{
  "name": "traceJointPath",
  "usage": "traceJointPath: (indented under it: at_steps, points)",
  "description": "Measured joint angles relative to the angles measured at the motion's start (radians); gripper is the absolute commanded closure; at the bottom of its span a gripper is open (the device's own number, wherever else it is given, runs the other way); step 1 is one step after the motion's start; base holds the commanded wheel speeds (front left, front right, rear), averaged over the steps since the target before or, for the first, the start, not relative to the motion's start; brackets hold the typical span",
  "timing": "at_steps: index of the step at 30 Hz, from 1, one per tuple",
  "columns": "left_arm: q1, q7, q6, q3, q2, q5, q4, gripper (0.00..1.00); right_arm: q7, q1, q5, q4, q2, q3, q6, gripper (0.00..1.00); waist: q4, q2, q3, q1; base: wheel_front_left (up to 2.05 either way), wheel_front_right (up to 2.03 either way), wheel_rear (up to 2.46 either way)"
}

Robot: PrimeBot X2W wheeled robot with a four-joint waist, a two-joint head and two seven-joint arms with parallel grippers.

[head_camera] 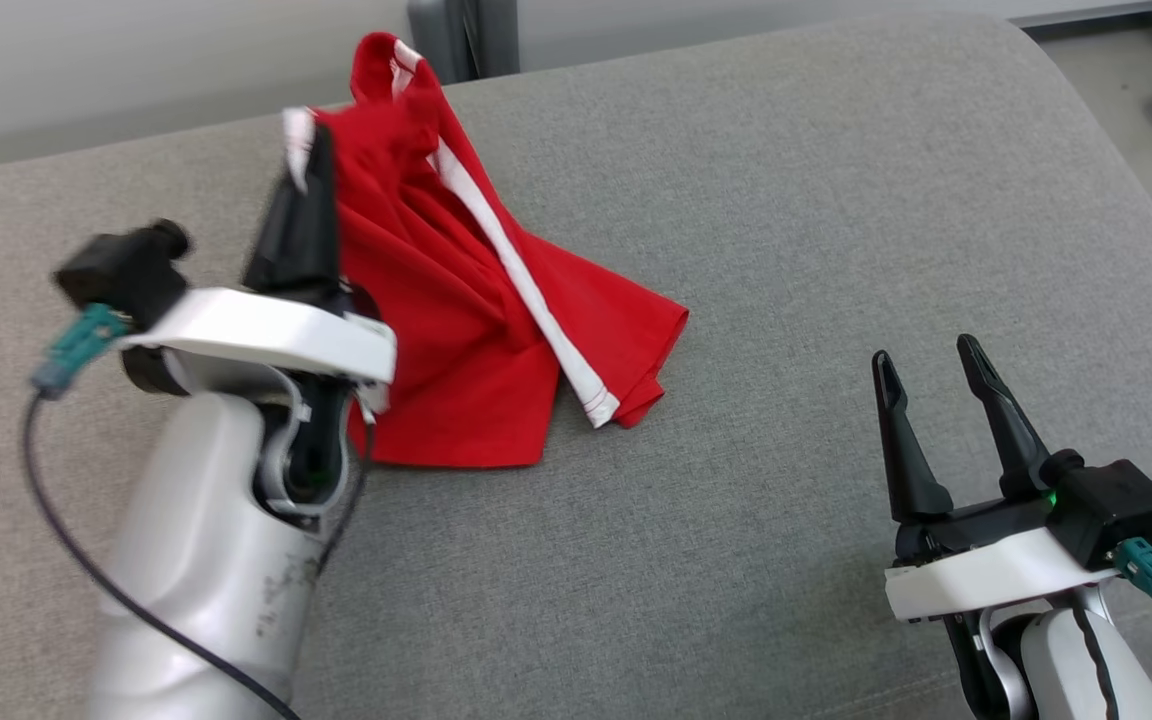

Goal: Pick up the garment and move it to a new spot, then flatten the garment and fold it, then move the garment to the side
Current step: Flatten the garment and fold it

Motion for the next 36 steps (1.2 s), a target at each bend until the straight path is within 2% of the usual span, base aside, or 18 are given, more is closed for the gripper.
traceJointPath:
  at_steps: [6, 10, 13, 20, 24, 27, 31, 36]
  points:
    - [-0.027, -0.042, 0.011, 0.109, 0.000, -0.115, -0.120, 1.00, 0.000, 0.013, -0.008, 0.003, 0.000, -0.009, 0.000, 0.00, 0.020, 0.0000, -0.030, 0.0000, 0.00, 0.00, 0.00]
    - [-0.064, -0.052, 0.022, 0.180, 0.007, -0.138, -0.209, 1.00, 0.000, 0.016, -0.017, 0.005, 0.000, -0.012, 0.000, 0.00, 0.032, 0.0000, -0.046, 0.0000, 0.00, 0.00, 0.00]
    - [-0.098, -0.046, 0.038, 0.190, 0.012, -0.139, -0.261, 1.00, 0.000, 0.017, -0.019, 0.007, 0.000, -0.010, 0.000, 0.00, 0.036, 0.0000, -0.055, 0.0000, 0.00, 0.00, 0.00]
    - [-0.111, 0.094, 0.048, 0.009, 0.005, -0.119, -0.288, 1.00, 0.000, 0.016, -0.019, 0.009, 0.000, 0.010, 0.000, 0.00, 0.015, 0.0000, -0.055, 0.0000, 0.00, 0.00, 0.00]
    - [-0.080, 0.163, 0.056, -0.118, 0.003, -0.106, -0.226, 1.00, 0.000, 0.011, -0.004, 0.007, 0.000, 0.016, 0.000, 0.00, -0.016, 0.0000, -0.043, 0.0000, 0.00, 0.00, 0.00]
    - [-0.058, 0.208, 0.047, -0.216, 0.001, -0.106, -0.155, 1.00, 0.000, 0.003, 0.009, 0.004, 0.000, 0.018, 0.000, 0.00, -0.045, 0.0000, -0.029, 0.0000, 0.00, 0.00, 0.00]
    - [-0.037, 0.224, 0.046, -0.320, 0.002, -0.168, -0.065, 1.00, 0.000, 0.002, 0.029, 0.005, 0.000, 0.035, 0.000, 0.00, -0.090, 0.0000, -0.008, 0.0000, 0.00, 0.00, 0.00]
    - [-0.061, 0.217, 0.046, -0.461, 0.000, -0.184, 0.026, 1.00, 0.000, -0.007, 0.062, -0.001, -0.001, 0.039, 0.000, 0.00, -0.150, 0.0000, 0.024, 0.0000, 0.00, 0.00, 0.00]
